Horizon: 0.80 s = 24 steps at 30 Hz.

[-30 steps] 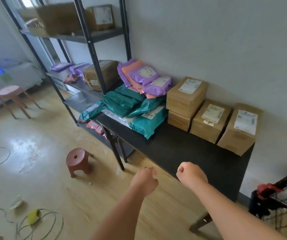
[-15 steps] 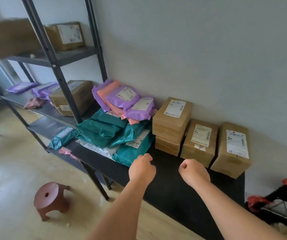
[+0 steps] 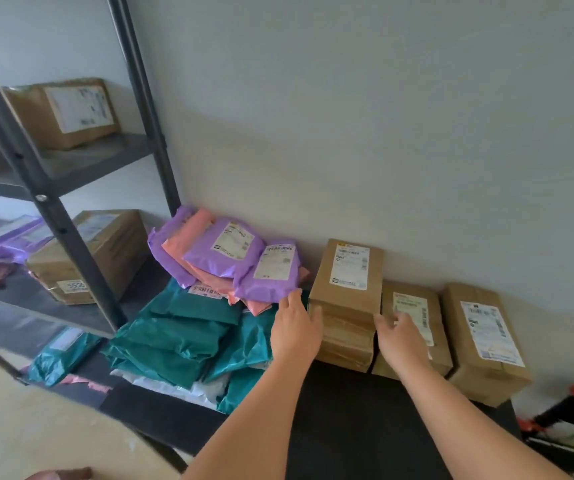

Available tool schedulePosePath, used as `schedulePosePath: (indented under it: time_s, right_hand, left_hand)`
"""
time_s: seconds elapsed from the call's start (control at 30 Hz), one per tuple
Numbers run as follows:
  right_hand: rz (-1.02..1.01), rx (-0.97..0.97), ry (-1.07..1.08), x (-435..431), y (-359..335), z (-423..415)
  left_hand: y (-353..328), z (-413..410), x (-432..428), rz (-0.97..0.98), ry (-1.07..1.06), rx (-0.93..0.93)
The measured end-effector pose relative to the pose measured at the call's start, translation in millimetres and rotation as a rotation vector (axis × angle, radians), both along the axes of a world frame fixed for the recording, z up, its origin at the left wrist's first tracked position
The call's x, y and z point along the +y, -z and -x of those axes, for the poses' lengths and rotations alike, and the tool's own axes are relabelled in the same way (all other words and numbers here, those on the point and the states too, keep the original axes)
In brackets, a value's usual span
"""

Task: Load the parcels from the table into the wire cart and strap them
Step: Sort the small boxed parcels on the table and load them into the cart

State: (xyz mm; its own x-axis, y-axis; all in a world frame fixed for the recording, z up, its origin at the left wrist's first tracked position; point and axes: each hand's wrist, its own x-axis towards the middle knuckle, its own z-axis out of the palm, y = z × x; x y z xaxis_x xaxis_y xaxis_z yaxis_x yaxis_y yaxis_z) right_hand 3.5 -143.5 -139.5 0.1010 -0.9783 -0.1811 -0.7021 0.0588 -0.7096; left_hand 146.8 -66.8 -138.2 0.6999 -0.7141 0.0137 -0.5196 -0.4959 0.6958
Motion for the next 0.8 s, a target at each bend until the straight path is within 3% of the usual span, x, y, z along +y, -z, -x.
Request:
schedulePosePath:
  time_s: [0.6, 0.8]
  right_hand:
    - [-0.169, -0.331, 0.122, -21.9, 23.7, -30.7]
    - [-0.212, -0.419, 0.197, -20.4, 28.2, -30.0]
  left_hand:
    - [31.4, -14.4, -53.6, -0.063, -0.008, 0.639]
    - [45.6, -17.6, -49.6, 0.057, -0.069, 0.926]
